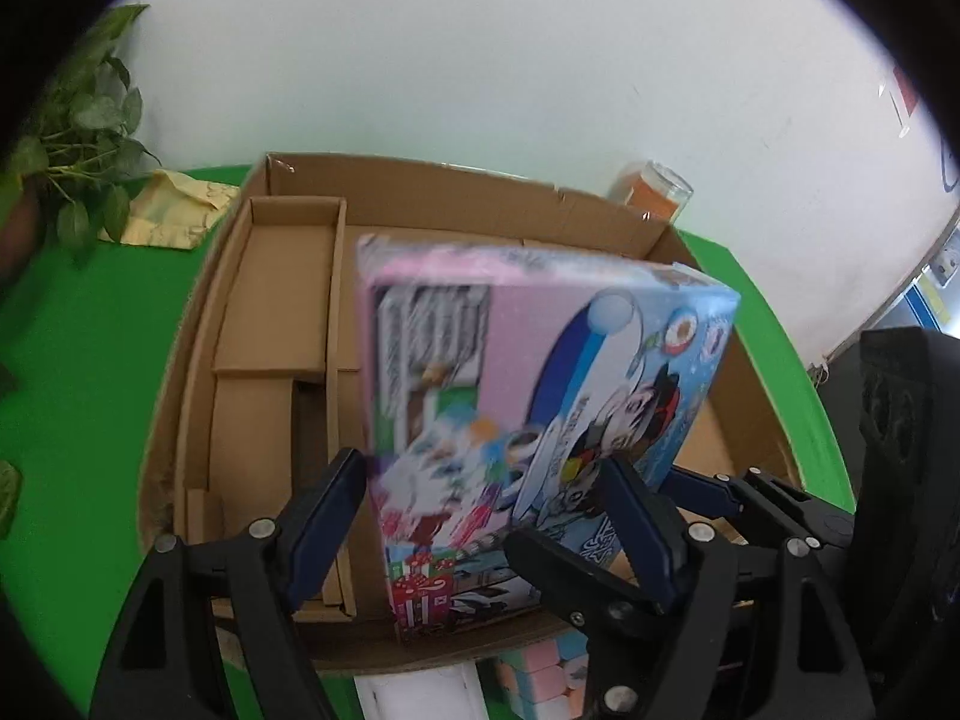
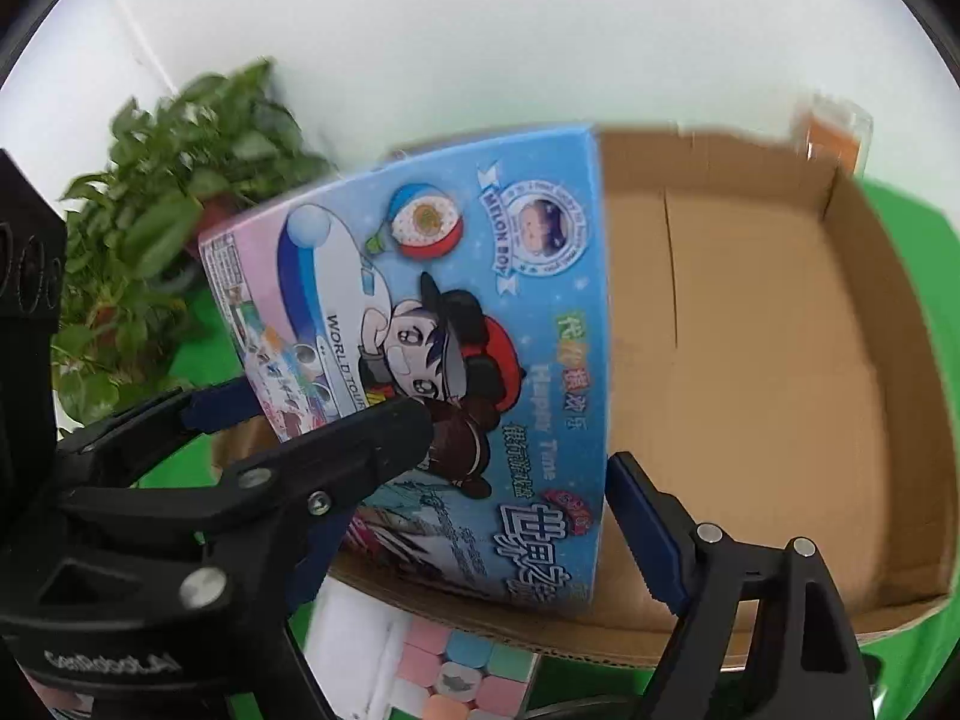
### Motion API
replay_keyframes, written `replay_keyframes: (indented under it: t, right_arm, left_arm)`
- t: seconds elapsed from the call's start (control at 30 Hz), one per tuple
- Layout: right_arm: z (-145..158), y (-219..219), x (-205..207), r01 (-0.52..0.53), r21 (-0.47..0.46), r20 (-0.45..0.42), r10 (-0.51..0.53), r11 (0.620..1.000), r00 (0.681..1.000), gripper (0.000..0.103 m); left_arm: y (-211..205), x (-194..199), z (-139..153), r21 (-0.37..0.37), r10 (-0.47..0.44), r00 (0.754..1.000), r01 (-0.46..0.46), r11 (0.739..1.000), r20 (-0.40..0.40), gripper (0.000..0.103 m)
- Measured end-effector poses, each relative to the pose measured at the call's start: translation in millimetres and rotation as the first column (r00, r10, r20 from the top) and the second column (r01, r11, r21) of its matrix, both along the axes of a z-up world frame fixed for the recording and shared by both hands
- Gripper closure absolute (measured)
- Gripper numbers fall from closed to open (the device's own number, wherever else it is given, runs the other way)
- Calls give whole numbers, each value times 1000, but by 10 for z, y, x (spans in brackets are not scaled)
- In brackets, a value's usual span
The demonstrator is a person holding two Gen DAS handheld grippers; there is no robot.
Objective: Organize rigid objects
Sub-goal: 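Lower the board game box into the box lid beside the divider, then grasp the silver metal can with the right tool and lift it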
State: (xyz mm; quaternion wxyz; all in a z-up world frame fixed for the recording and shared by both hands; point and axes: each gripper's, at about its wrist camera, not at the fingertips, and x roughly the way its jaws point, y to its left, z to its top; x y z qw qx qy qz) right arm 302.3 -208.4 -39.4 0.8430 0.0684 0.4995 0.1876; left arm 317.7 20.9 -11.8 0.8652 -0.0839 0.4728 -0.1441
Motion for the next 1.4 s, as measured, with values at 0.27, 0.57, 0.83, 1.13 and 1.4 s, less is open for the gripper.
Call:
replay_keyframes:
  t: [0.27, 0.57, 0.83, 1.13, 1.4]
  right_arm:
    - [-401, 120, 128, -29, -41, -77, 26, 999, 997, 24]
    - [-792, 172, 251, -90, -33, -180, 83, 995, 980, 34]
    - [-411, 82, -123, -39, -62, -27, 37, 997, 999, 9]
    - [160, -349, -1612, 60, -195, 251, -10, 979, 968, 0]
    - [135, -827, -2310, 128, -214, 276, -66, 968, 959, 0]
  left_arm:
    - [-61, 80, -187, 57, -4, 998, 7, 998, -59, 41]
    - [271, -254, 4, 24, 26, 1000, -26, 999, 13, 45]
    - [426, -1054, 351, 88, 45, 981, -63, 994, 190, 19]
    - [400, -1723, 325, 169, 182, 921, -252, 953, 345, 18]
    - [27, -1924, 254, 94, 130, 933, -171, 981, 336, 20]
